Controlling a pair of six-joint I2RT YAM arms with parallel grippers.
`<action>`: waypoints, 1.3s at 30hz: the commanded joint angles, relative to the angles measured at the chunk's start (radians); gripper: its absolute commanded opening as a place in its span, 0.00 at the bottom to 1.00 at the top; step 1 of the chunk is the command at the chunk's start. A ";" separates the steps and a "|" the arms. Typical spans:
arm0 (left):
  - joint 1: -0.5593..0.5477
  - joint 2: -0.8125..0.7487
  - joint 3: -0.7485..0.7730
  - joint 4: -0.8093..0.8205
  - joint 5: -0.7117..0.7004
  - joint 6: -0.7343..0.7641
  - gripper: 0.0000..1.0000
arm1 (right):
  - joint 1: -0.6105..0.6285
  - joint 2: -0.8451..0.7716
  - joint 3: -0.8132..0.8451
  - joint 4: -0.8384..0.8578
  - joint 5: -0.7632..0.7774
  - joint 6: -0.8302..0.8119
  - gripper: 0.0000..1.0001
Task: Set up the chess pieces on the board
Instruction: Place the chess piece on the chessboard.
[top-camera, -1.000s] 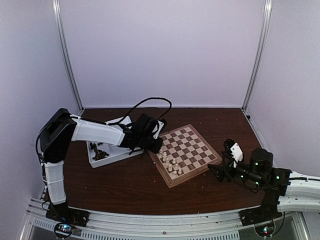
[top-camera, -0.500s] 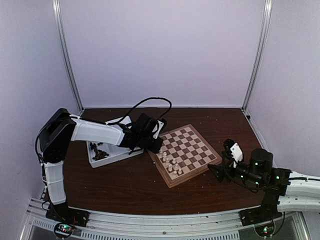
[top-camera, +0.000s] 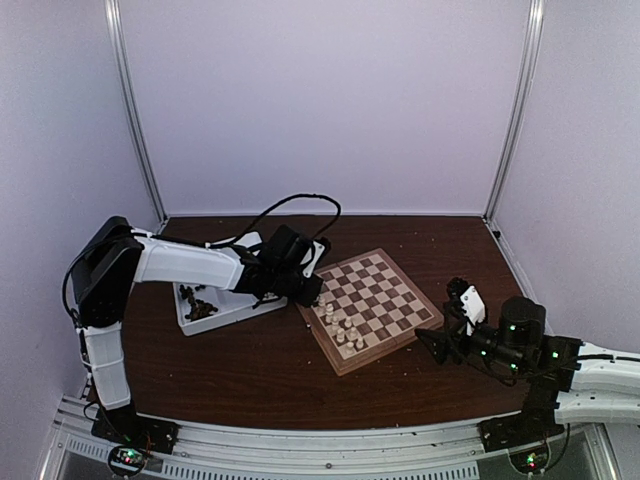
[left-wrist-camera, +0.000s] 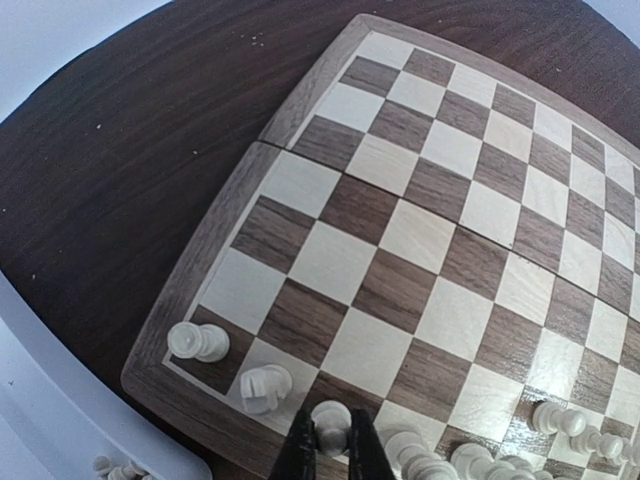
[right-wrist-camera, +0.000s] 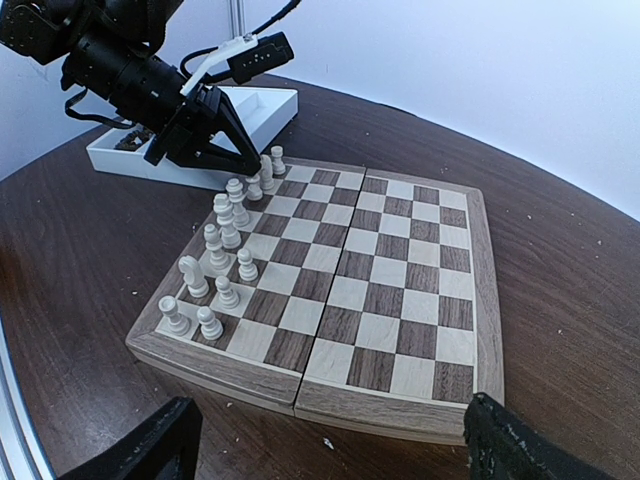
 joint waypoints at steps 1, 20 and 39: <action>0.007 -0.034 -0.009 0.023 0.004 0.005 0.02 | -0.002 -0.001 -0.007 0.024 0.003 -0.003 0.92; 0.007 -0.013 -0.017 0.058 0.008 0.002 0.04 | -0.002 -0.003 -0.008 0.022 0.003 -0.003 0.93; 0.007 -0.025 0.012 0.018 0.001 0.003 0.20 | -0.002 -0.002 -0.007 0.022 0.003 -0.003 0.93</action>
